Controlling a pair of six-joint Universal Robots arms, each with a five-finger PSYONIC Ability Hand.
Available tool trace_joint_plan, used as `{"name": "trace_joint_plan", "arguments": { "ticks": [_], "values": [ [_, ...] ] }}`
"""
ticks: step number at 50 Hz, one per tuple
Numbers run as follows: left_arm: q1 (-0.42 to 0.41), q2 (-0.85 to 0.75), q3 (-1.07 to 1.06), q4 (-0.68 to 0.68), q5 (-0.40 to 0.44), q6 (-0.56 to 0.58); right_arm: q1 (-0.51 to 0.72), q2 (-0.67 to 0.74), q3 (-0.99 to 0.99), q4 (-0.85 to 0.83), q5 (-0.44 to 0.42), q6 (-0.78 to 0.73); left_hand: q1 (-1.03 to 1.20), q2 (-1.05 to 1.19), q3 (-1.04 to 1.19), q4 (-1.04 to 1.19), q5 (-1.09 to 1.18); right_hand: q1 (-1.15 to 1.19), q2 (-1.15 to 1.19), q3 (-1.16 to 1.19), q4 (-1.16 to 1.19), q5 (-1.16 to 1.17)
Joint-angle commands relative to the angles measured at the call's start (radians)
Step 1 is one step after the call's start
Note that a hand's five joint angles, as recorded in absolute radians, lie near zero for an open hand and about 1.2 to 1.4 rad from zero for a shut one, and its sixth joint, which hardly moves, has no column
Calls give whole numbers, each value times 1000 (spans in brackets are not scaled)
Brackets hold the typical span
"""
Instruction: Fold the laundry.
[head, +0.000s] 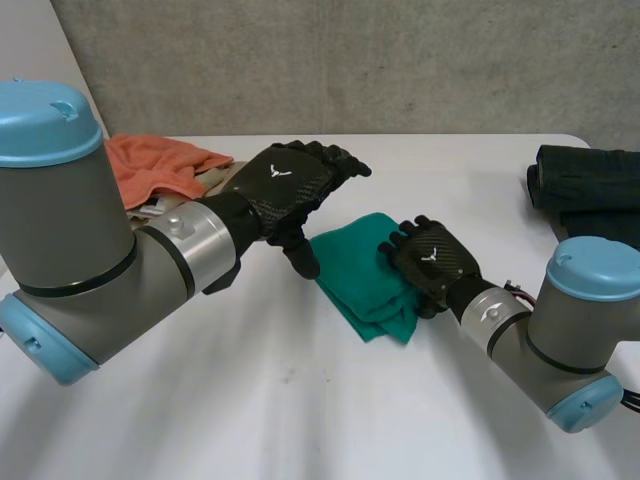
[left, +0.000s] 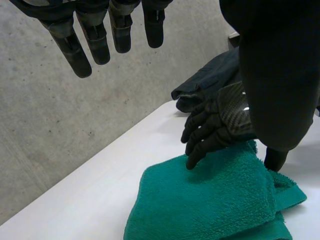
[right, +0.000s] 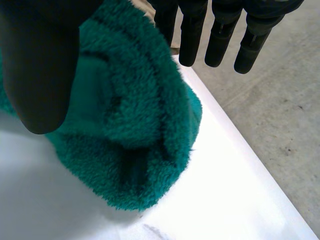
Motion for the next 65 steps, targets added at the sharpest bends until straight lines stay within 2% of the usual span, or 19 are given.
{"name": "trace_joint_plan", "arguments": {
  "ticks": [1, 15, 51, 52, 55, 56, 57, 63, 65],
  "values": [
    [-5, -9, -2, 0, 1, 0, 0, 52, -15, -3, -15, -72, 18, 6, 0, 10, -10, -19, -39, 4, 0, 41],
    [-5, -23, -2, -1, 2, 0, 9, 114, -80, -6, -12, -118, 18, 6, 0, 10, -10, 131, 111, 153, 149, 190],
    [6, -25, -15, -4, 4, 2, 25, 242, -301, -5, 0, -72, 20, 9, 3, 13, -7, 222, 202, 244, 240, 281],
    [6, -23, -15, -4, 4, 2, 28, 245, -305, -5, 0, -70, 20, 9, 3, 13, -7, 248, 228, 271, 267, 308],
    [6, -25, -15, -4, 4, 2, 32, 259, -324, -5, -4, -66, 20, 9, 3, 13, -7, 556, 535, 578, 574, 615],
    [6, -25, -15, -4, 4, 2, 34, 260, -334, -5, -7, -58, 20, 9, 3, 13, -7, 836, 815, 858, 854, 895],
    [7, -23, -15, -4, 4, 2, 34, 260, -340, -5, -6, -52, 20, 9, 3, 13, -7, 1020, 1000, 1043, 1039, 1080],
    [9, -22, -12, -3, 4, 2, 29, 231, -412, -17, 2, 75, 20, 9, 3, 13, -7, 1022, 1002, 1045, 1041, 1082],
    [11, -22, -9, -3, 4, 2, 22, 161, -474, -26, 34, 193, 20, 9, 3, 13, -7, 1022, 1002, 1045, 1041, 1082]
  ]
}}
